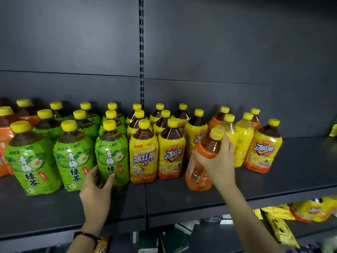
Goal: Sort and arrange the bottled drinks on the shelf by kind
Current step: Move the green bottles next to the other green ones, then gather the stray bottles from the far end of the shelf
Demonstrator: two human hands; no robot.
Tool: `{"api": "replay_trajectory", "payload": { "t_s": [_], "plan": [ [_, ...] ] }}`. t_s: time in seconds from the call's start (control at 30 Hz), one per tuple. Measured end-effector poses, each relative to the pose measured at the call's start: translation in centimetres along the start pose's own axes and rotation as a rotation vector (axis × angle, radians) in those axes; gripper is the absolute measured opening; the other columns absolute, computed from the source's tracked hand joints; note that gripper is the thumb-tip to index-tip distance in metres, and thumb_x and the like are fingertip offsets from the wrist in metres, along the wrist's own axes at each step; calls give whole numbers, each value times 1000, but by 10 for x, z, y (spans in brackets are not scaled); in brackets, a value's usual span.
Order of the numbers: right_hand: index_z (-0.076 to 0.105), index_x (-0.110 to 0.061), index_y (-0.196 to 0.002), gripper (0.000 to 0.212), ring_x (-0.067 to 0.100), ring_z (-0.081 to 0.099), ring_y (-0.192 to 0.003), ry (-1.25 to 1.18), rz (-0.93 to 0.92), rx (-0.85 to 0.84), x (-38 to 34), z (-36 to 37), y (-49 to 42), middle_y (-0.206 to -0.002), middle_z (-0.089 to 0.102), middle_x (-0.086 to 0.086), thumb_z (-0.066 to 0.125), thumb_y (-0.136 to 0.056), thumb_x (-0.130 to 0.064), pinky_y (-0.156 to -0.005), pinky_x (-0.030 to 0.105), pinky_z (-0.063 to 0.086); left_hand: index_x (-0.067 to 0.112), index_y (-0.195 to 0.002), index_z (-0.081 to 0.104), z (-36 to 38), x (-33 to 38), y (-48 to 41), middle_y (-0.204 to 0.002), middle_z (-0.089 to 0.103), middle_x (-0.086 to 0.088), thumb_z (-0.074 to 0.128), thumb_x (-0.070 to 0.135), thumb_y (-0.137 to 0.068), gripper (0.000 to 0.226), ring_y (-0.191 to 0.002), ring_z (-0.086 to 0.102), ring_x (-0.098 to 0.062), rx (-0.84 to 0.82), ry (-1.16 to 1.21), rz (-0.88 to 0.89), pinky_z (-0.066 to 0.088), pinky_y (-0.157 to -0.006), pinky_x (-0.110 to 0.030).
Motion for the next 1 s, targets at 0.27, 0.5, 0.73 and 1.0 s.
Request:
{"api": "replay_trajectory", "payload": {
  "t_s": [0.27,0.5,0.73,1.0],
  "plan": [
    [2,-40,-149,113,24,54,-117,171,-3,-149,14,-34,-13,-134,50,2,76,-66,-58,-80,36,51,3,-124,48,28,13,29,-116,53,-23,78,11,-74,60,-113,46,-40,219,-68,-26,39,-96,-52],
    [17,-46,-144,107,8,47,-122,-95,-57,-404,60,-78,-32,-136,44,-14,73,-55,-68,-95,34,49,43,-132,37,158,111,130,-134,38,24,80,58,-58,87,-122,38,8,-546,209,196,33,-100,-15],
    [27,-40,-142,94,0,38,-124,-81,-151,-523,99,-118,-44,-136,34,-19,66,-61,-67,-99,27,45,41,-126,47,224,141,160,-118,64,19,82,46,-62,73,-111,59,0,-719,303,112,52,-94,-31],
    [48,-35,-122,54,15,48,-120,-250,116,-17,196,-146,-99,-125,46,-7,73,-74,-45,-98,47,47,42,-128,35,266,151,175,-126,55,15,79,46,-65,77,-118,55,-7,-691,312,17,50,-98,-36]
  ]
}}
Point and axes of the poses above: each hand's wrist, its own y-axis away from the middle knuckle, its own z-axis out of the palm, x = y × z, the point moved 2 cm from there along -y, towards the middle knuckle
